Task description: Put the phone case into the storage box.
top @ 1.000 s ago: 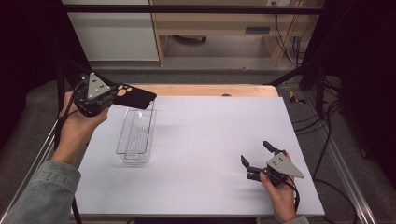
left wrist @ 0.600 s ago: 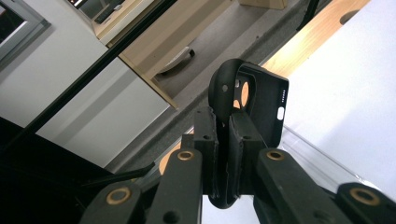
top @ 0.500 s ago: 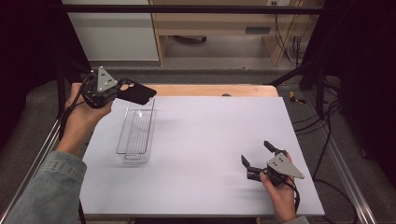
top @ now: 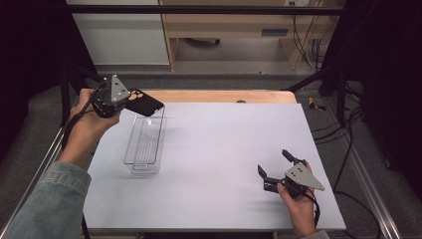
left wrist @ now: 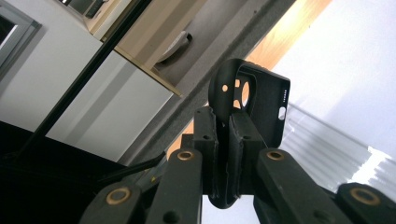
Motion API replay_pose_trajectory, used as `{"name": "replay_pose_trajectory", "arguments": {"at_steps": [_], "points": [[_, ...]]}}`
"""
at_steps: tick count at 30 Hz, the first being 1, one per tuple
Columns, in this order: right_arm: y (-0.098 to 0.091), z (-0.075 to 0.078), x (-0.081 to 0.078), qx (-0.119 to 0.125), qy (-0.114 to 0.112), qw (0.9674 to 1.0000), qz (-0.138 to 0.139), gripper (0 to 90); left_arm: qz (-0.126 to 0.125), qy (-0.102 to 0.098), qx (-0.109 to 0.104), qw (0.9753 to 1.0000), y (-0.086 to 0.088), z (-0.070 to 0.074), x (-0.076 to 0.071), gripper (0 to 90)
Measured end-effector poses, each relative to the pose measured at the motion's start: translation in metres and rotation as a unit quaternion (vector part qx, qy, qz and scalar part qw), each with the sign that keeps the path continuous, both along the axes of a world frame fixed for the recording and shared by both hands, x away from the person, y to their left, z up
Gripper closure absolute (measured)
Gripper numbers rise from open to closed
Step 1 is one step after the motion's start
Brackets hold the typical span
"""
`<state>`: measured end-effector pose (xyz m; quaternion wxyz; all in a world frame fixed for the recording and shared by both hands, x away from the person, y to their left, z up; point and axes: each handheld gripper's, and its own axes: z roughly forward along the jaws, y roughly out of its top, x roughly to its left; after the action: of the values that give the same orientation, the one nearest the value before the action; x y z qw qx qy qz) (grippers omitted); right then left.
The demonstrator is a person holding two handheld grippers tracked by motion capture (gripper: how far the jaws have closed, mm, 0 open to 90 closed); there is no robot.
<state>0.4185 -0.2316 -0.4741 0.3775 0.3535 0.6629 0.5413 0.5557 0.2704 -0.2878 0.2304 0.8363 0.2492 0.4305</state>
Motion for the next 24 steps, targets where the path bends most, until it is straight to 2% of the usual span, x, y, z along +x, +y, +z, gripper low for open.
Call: {"name": "replay_pose_trajectory", "arguments": {"at_steps": [4,12,16,24], "points": [[0.0000,-0.0001,0.0002,-0.001,0.000,1.0000,0.000,4.2,0.001,0.003,0.014,0.9999,0.0007,-0.0026,0.0011,82.9],[-0.0005,0.0001,0.0006,-0.001,-0.002,1.0000,0.000,4.2,-0.002,0.003,0.022,0.9997,-0.0027,-0.0053,0.0025,82.9],[-0.0006,0.0001,0.0006,-0.001,-0.002,1.0000,0.000,4.1,-0.003,0.007,0.033,0.9994,-0.0047,-0.0081,0.0040,82.9],[-0.0002,-0.0003,0.0010,0.003,0.002,1.0000,0.000,4.1,-0.006,0.013,0.037,0.9992,-0.0090,-0.0102,0.0096,82.9]]}}
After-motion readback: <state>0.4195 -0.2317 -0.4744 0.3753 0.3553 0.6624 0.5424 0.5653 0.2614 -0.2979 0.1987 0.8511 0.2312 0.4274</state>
